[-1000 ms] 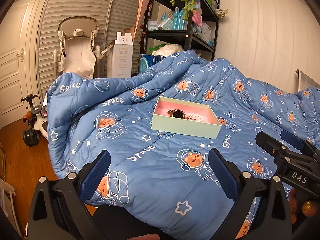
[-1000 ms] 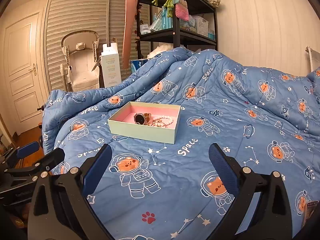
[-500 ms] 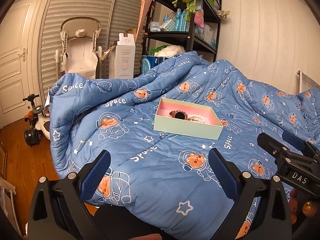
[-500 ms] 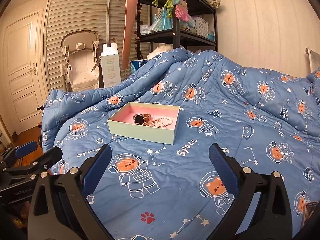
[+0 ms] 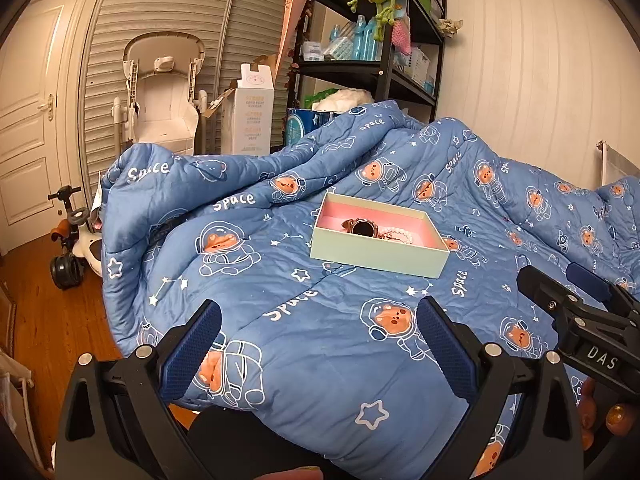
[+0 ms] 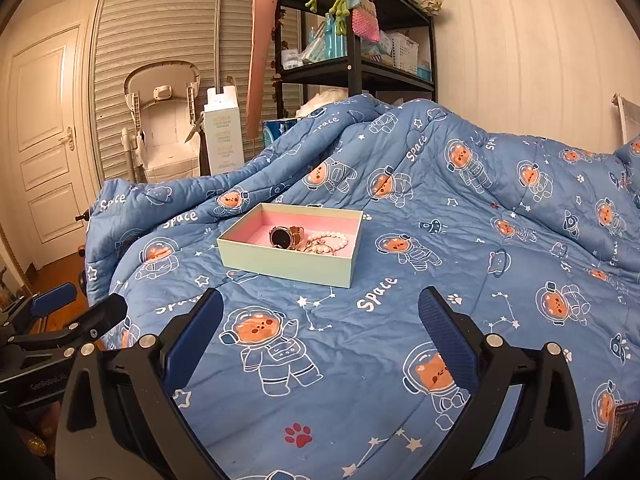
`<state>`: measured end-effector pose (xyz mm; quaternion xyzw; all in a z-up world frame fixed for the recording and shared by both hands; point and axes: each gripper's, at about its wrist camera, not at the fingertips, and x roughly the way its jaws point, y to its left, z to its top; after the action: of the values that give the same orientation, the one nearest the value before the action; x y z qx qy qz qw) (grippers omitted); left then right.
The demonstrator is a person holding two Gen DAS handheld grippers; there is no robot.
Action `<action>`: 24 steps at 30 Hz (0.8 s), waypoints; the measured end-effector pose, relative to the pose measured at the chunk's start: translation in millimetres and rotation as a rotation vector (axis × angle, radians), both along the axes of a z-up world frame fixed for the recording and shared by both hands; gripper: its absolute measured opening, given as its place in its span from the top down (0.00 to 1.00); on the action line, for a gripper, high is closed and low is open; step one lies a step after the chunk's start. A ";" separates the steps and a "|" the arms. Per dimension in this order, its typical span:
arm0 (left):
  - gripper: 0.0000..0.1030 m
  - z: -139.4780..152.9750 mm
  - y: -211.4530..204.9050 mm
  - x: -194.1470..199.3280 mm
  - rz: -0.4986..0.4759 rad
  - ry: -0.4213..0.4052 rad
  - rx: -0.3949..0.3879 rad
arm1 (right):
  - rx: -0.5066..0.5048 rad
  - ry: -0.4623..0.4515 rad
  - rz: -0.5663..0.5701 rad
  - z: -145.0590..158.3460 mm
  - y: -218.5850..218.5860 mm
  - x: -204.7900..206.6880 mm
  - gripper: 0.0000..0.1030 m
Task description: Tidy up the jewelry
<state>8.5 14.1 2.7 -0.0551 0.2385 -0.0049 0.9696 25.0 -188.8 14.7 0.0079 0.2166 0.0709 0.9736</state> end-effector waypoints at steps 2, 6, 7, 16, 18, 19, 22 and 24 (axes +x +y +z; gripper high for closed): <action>0.07 -0.3 -0.2 0.4 -0.001 0.003 0.001 | 0.000 0.002 0.001 0.1 -0.1 0.1 0.06; 0.07 -1.2 -0.3 1.4 0.000 0.012 0.001 | -0.006 -0.001 0.005 -0.2 1.9 0.1 0.06; 0.07 -1.1 -0.1 1.4 0.000 0.012 0.000 | -0.007 -0.002 0.007 -0.2 2.5 -0.2 0.06; 0.07 -1.5 5.0 -0.4 0.018 0.000 -0.013 | -0.034 -0.017 0.013 -0.6 8.4 -2.8 0.06; 0.07 -1.5 4.9 -0.5 0.018 0.000 -0.012 | -0.043 -0.022 0.014 0.0 9.6 -3.3 0.06; 0.07 -1.5 4.7 -0.6 0.018 0.000 -0.013 | -0.043 -0.023 0.014 -0.1 9.5 -3.5 0.06; 0.07 -1.6 5.0 -0.9 0.018 -0.001 -0.012 | -0.036 -0.017 0.009 0.2 8.2 -3.5 0.06; 0.07 -1.7 4.7 -0.8 0.020 -0.001 -0.012 | -0.034 -0.016 0.006 0.2 7.9 -3.9 0.06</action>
<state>7.8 18.8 1.1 -0.0634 0.2375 0.0032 0.9693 21.1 -181.0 14.9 -0.0100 0.2100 0.0703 0.9751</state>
